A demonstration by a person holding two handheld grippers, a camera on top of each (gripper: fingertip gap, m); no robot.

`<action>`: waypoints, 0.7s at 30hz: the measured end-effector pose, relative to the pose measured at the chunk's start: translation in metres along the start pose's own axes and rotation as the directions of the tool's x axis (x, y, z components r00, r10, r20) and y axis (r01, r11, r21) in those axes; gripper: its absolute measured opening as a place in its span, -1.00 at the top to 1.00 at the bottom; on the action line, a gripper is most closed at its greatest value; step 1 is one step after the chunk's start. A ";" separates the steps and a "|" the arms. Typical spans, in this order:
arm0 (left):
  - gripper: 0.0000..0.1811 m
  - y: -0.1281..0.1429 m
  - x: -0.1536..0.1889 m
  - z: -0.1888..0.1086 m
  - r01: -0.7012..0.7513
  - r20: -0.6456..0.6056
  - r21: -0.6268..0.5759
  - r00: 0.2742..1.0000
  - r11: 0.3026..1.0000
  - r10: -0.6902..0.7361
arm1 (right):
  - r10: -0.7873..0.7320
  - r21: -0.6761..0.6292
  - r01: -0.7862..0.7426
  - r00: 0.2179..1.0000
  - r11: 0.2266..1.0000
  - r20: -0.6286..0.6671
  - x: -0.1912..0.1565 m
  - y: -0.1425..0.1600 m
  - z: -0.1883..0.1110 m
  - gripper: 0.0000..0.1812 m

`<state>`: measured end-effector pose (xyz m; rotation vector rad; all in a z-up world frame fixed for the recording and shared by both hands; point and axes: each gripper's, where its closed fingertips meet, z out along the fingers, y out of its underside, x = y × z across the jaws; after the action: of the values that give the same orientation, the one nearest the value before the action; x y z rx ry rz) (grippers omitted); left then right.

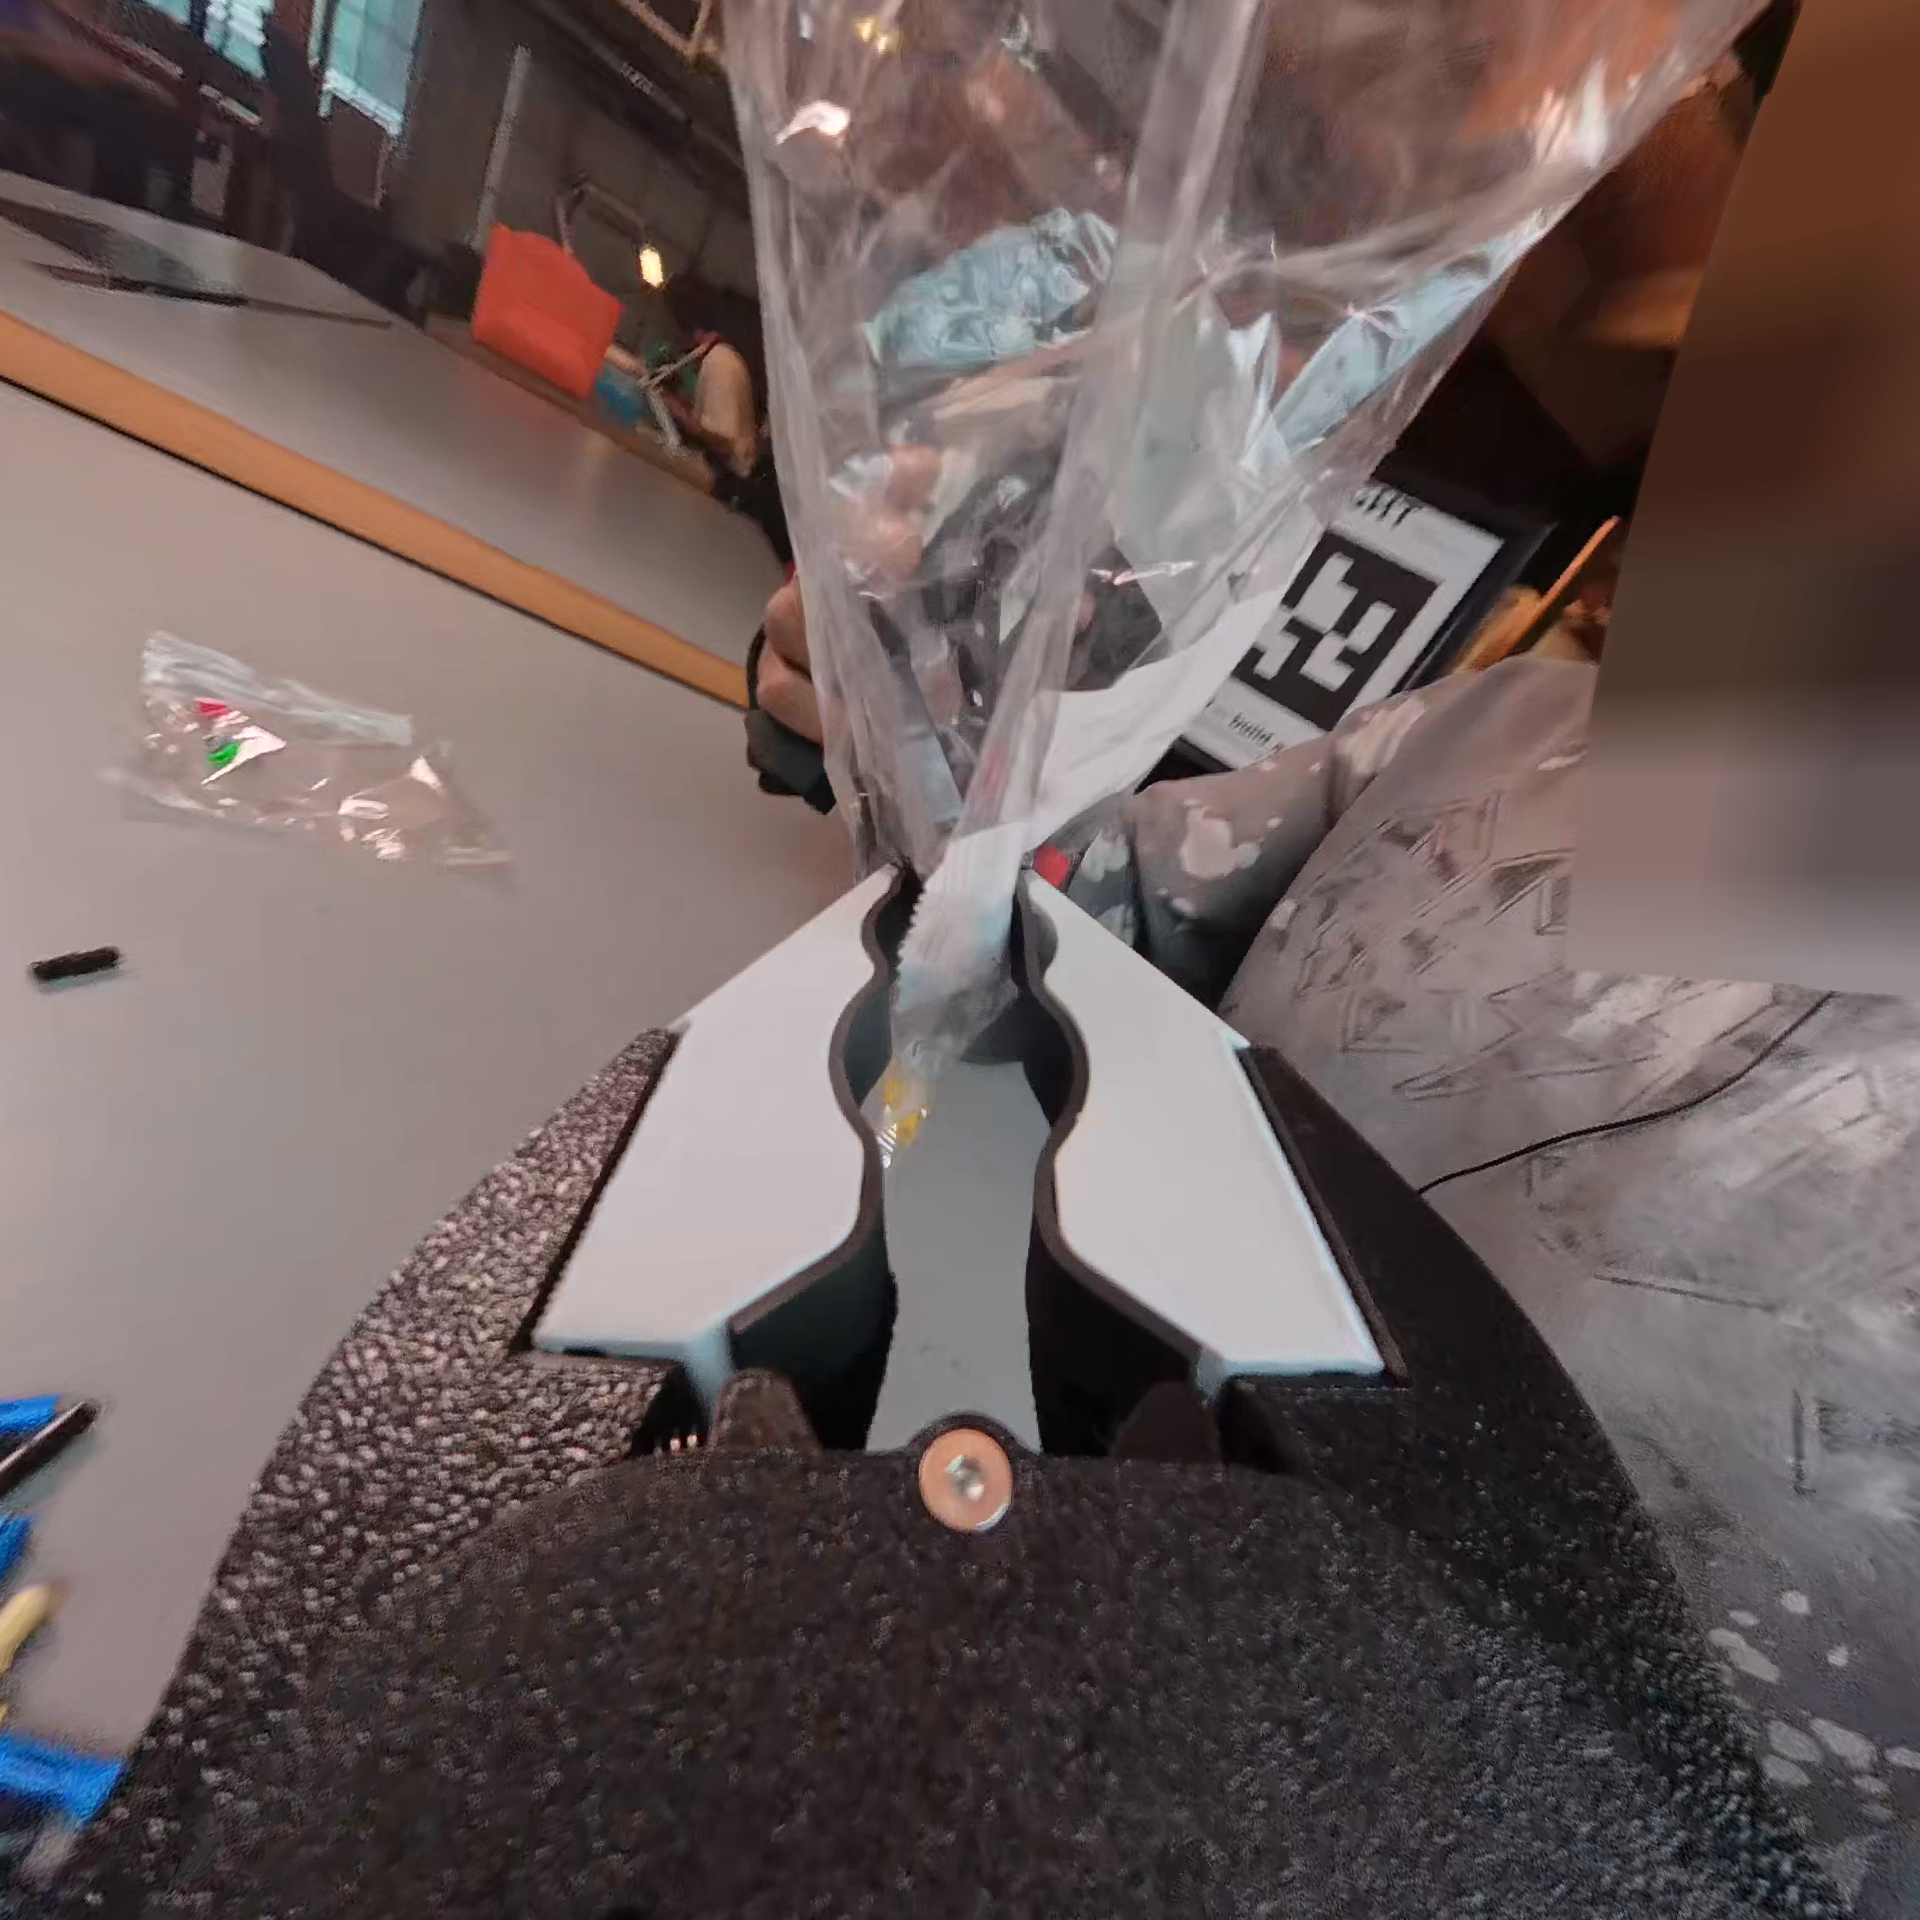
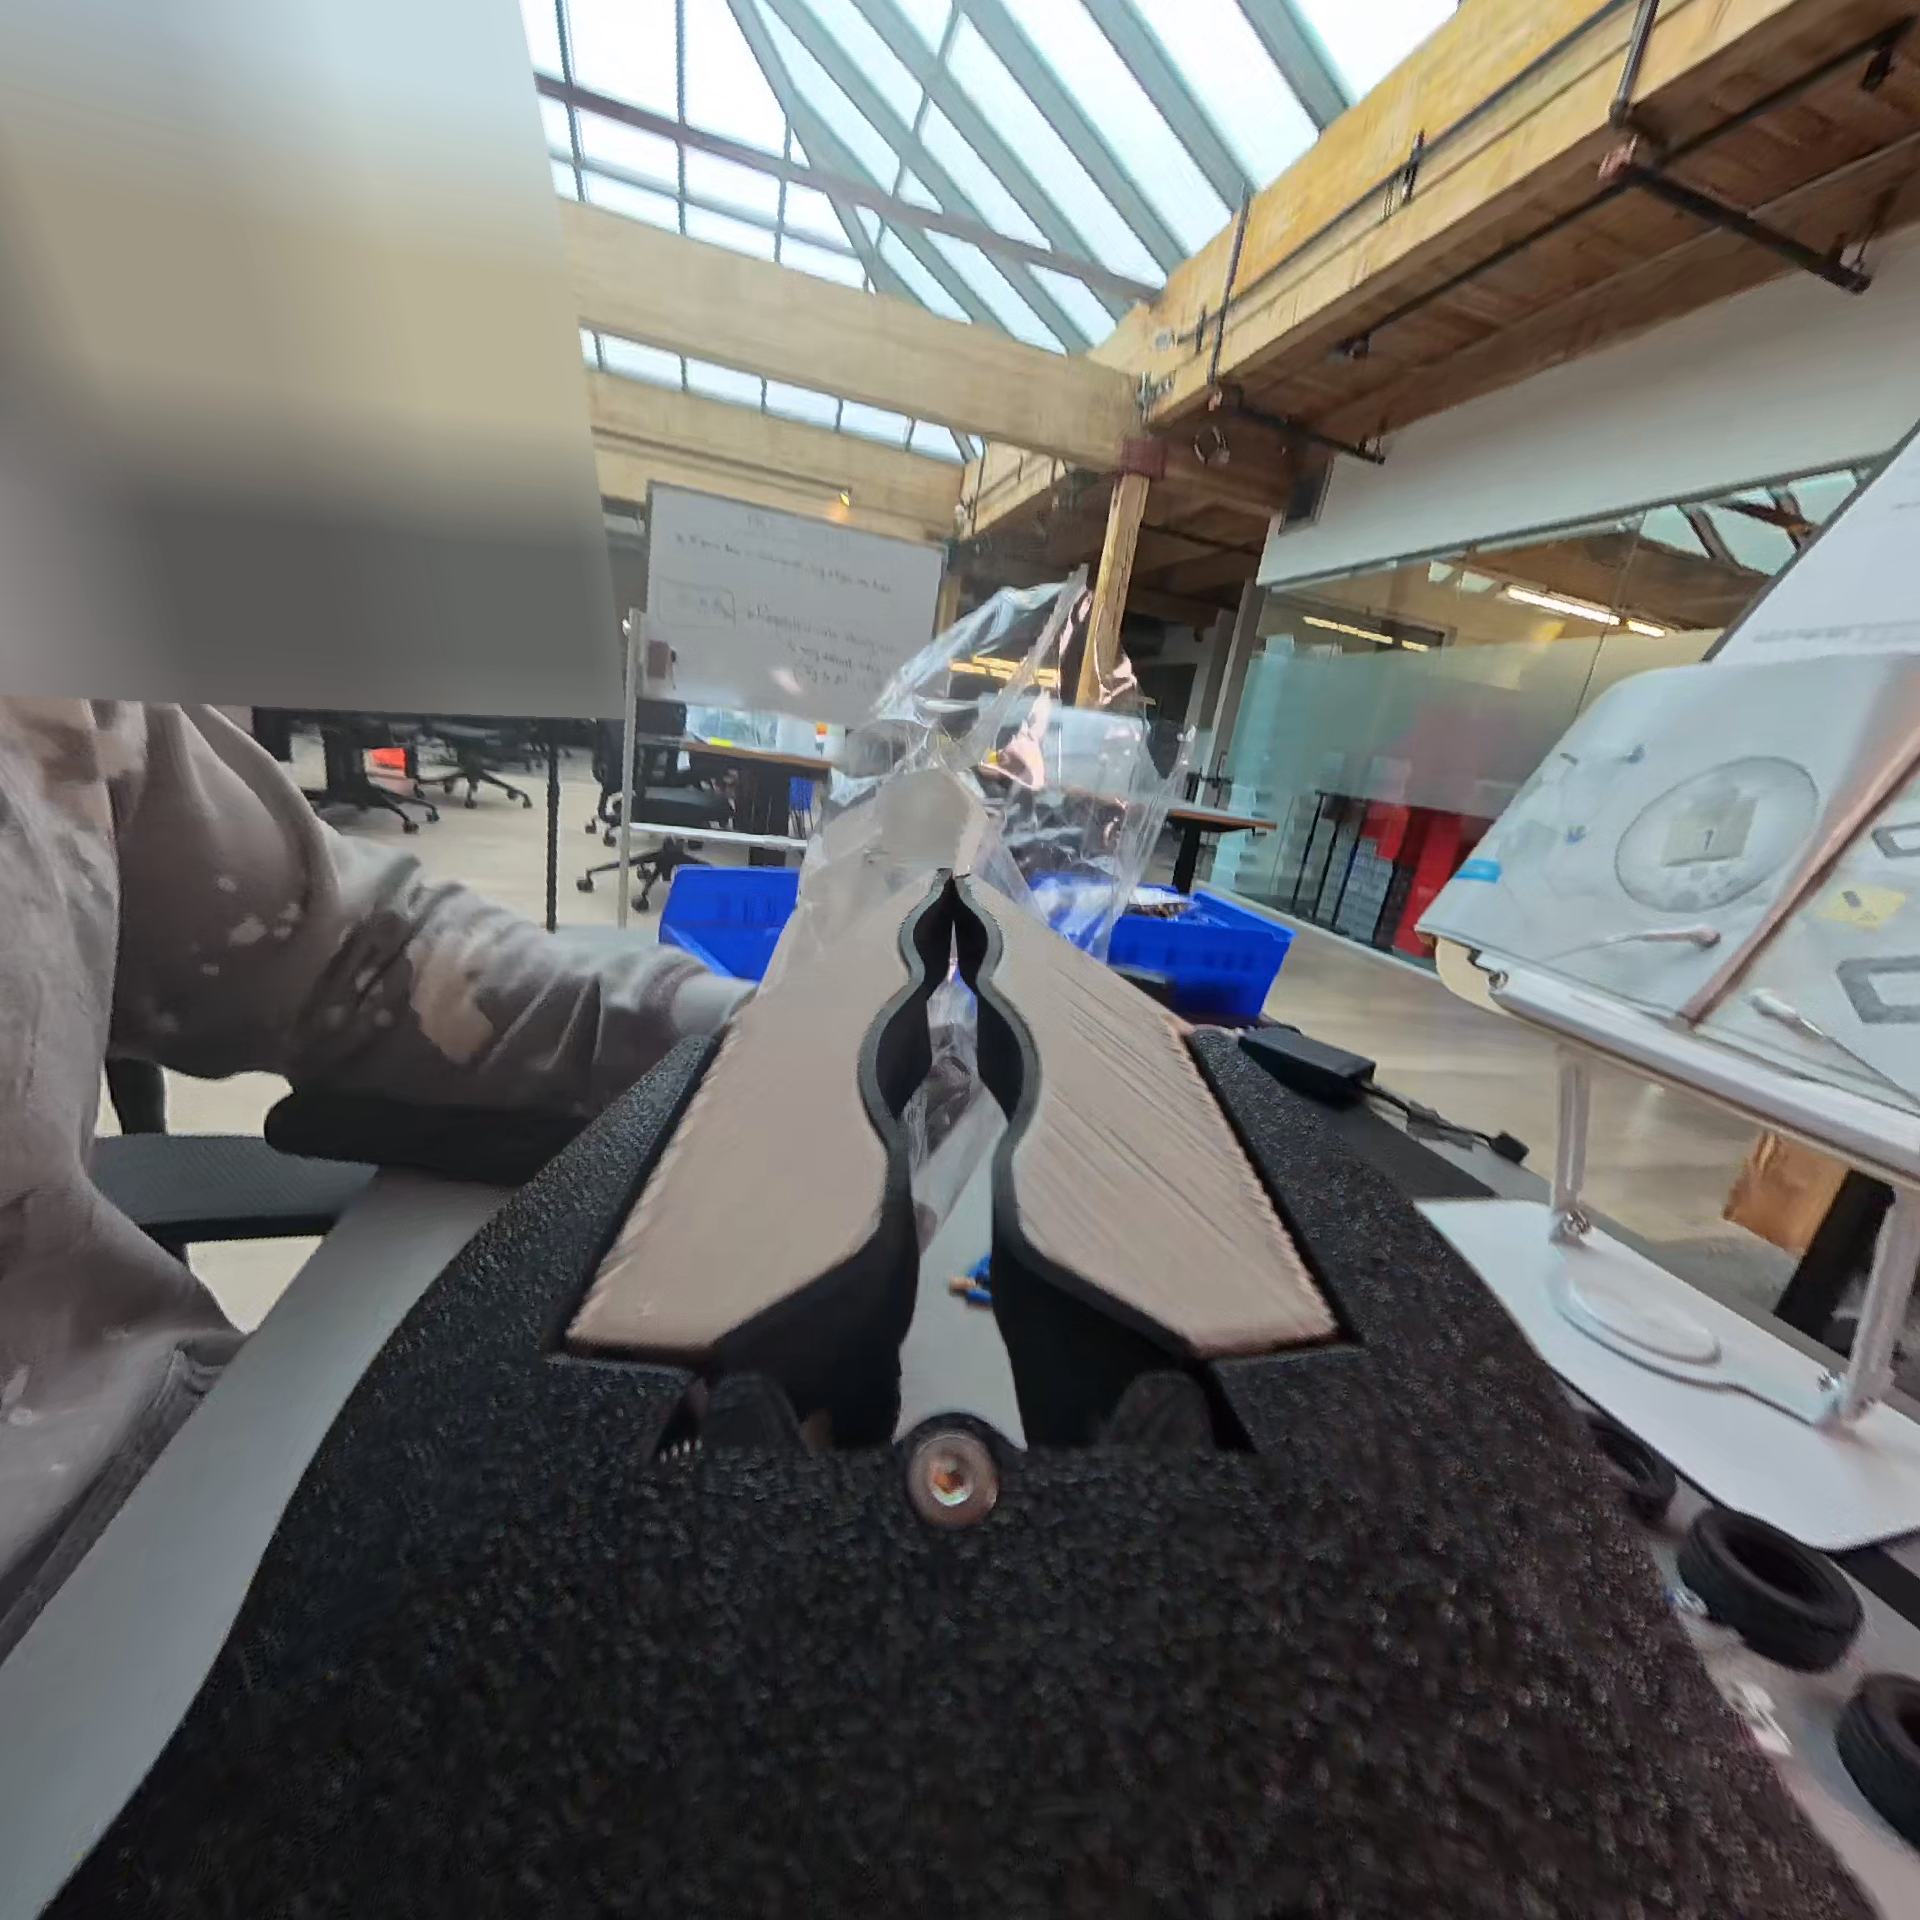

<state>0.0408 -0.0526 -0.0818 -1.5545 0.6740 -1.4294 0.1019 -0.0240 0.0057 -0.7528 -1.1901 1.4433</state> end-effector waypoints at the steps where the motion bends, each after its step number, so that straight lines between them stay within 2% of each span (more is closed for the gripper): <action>1: 0.84 0.006 -0.002 -0.004 -0.030 0.066 -0.051 0.997 0.998 0.034 | -0.014 -0.076 0.014 1.000 0.997 -0.004 0.001 0.013 -0.003 1.00; 3: 0.86 0.021 -0.002 -0.014 -0.055 0.172 -0.151 0.982 0.987 0.081 | -0.013 -0.249 0.020 0.999 0.968 0.029 -0.004 0.043 -0.010 1.00; 5: 0.86 0.038 0.001 -0.021 -0.062 0.240 -0.230 0.963 0.971 0.119 | 0.051 -0.387 -0.015 0.995 0.922 0.082 -0.018 0.071 -0.015 0.97; 10: 0.87 0.072 0.006 -0.019 -0.082 0.325 -0.360 0.923 0.929 0.207 | 0.167 -0.617 -0.035 0.973 0.786 0.158 -0.052 0.131 -0.022 0.60; 11: 0.84 0.074 0.009 -0.018 -0.093 0.317 -0.365 0.923 0.926 0.218 | 0.179 -0.640 -0.030 0.969 0.768 0.169 -0.057 0.137 -0.024 0.48; 12: 0.79 0.073 0.013 -0.017 -0.101 0.304 -0.359 0.927 0.928 0.218 | 0.197 -0.649 -0.035 0.964 0.760 0.178 -0.061 0.139 -0.024 0.46; 15: 0.68 0.072 0.016 -0.023 -0.103 0.301 -0.356 0.928 0.929 0.218 | 0.189 -0.661 -0.018 0.964 0.750 0.188 -0.064 0.139 -0.026 0.54; 17: 0.69 0.076 0.013 -0.026 -0.100 0.311 -0.375 0.923 0.921 0.227 | 0.150 -0.672 0.023 0.968 0.740 0.199 -0.062 0.141 -0.031 0.72; 19: 0.75 0.080 0.011 -0.027 -0.103 0.313 -0.388 0.920 0.916 0.236 | 0.124 -0.649 0.031 0.973 0.760 0.192 -0.058 0.133 -0.033 0.90; 21: 0.83 0.081 0.012 -0.027 -0.106 0.307 -0.385 0.922 0.917 0.236 | 0.165 -0.632 -0.036 0.975 0.774 0.147 -0.054 0.127 -0.033 0.90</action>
<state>0.0314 -0.1058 -0.1486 -1.9204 0.8671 -0.8930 0.1031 -0.0588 -0.1319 -1.1620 -1.8548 1.2142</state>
